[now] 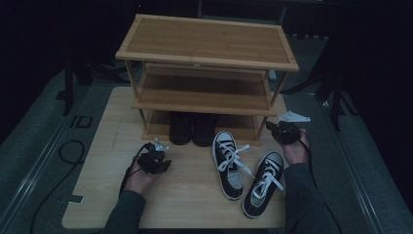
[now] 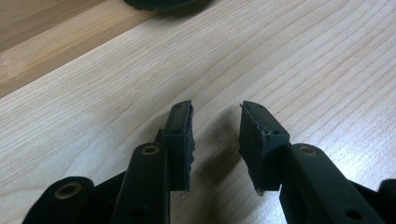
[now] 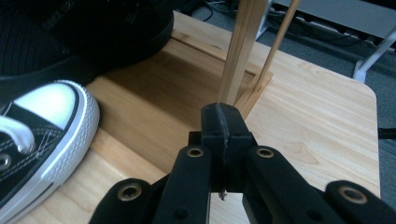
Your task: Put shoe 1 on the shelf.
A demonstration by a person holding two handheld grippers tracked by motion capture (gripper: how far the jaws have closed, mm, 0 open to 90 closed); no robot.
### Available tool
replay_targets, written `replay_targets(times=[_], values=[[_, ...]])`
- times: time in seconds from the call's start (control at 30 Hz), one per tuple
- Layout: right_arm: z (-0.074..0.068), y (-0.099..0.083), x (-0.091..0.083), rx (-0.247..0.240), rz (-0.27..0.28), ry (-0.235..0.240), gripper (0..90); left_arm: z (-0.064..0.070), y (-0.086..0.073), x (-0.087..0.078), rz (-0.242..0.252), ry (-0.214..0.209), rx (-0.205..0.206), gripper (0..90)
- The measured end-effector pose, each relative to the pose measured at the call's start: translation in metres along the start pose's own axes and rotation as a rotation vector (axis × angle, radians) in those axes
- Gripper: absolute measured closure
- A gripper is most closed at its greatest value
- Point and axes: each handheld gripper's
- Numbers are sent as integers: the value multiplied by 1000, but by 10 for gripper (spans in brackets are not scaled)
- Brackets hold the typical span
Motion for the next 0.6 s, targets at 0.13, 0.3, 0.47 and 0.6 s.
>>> replay_targets(times=[0.13,0.3,0.47,0.6], values=[[-1,0,3,-20,3,12,900,0,0,0,1,-2,-3,645],[0,1,7,-23,7,17,900,1,0,0,1,-5,1,645],[3,4,11,-26,5,21,900,0,0,0,4,-7,-2,645],[3,6,13,-32,-2,13,900,1,-1,0,6,-12,-3,645]])
Point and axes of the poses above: each handheld gripper's, and its own axes: x roughly forward along the jaws, y roughly out of its top, z roughly to its right, and after that the axes turned 8 degrees about x, right-handed
